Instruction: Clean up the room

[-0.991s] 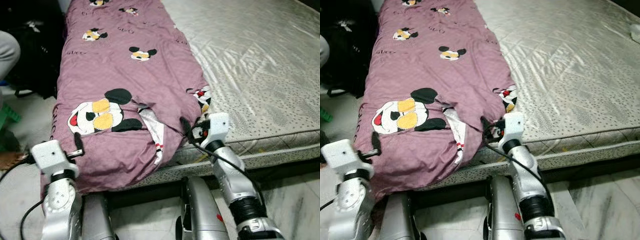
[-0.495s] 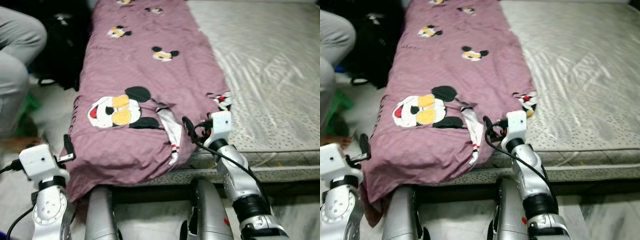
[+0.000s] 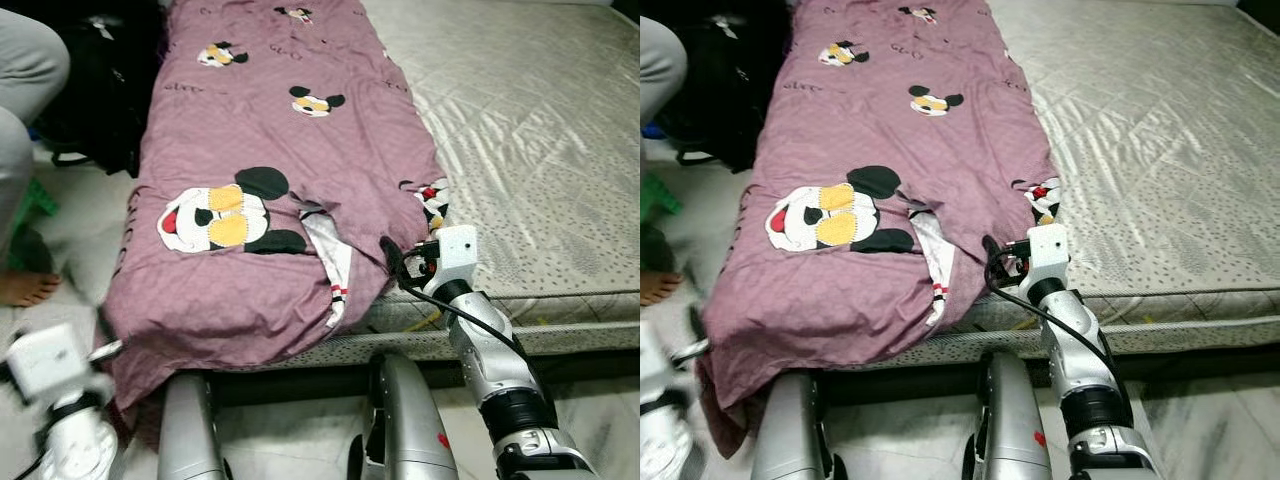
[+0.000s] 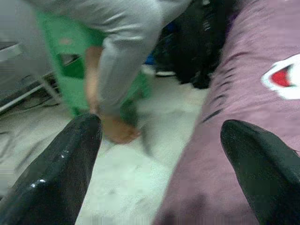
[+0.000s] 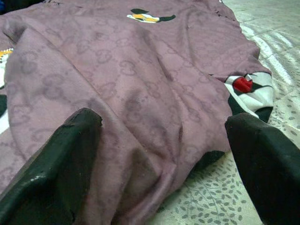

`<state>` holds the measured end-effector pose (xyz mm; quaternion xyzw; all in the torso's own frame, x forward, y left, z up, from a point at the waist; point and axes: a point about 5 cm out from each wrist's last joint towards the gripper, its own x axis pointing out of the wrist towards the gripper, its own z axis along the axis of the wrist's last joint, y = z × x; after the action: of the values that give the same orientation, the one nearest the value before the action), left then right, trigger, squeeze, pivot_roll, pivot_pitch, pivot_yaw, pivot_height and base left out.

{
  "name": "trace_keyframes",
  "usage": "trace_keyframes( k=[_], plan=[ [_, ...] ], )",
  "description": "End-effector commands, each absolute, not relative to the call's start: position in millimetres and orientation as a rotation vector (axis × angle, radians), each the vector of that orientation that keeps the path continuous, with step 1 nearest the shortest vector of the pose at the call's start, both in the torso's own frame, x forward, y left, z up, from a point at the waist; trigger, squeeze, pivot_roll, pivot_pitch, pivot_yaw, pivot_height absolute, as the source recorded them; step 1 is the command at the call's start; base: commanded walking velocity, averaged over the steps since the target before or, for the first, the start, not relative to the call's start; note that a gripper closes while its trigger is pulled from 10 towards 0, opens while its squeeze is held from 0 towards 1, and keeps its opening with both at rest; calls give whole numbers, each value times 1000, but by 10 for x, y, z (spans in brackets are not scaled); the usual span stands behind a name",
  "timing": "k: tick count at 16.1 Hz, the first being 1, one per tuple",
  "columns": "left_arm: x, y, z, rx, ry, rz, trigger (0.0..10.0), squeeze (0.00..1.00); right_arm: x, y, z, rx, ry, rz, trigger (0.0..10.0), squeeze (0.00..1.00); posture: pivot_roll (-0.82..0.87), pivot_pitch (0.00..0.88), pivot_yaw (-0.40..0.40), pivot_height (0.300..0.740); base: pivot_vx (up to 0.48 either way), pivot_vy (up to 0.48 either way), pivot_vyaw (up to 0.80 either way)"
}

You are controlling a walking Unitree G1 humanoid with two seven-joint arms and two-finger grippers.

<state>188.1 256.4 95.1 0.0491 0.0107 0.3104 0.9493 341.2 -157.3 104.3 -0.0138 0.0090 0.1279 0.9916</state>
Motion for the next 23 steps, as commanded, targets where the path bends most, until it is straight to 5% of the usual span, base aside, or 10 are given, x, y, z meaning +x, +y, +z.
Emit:
trace_keyframes(
  k=[1,5,12,23],
  plan=[
    [1808,2629,972,115,27,669,10000,0,3414,-1618,1025,-42,29,255,10000,0,33,145,-79,498,0,0,0],
    [2033,2557,1076,137,-27,567,10000,0,3452,-1609,1038,-41,31,243,10000,0,29,137,-78,498,0,0,0],
    [2918,1957,1237,-82,-49,71,10000,0,3476,-1657,1183,26,-39,147,10000,0,-41,110,-34,498,0,0,0],
    [2643,1565,1125,-157,16,-111,10000,0,3121,-1369,1112,89,-40,267,10000,0,-29,198,-31,498,0,0,433]
  ],
)
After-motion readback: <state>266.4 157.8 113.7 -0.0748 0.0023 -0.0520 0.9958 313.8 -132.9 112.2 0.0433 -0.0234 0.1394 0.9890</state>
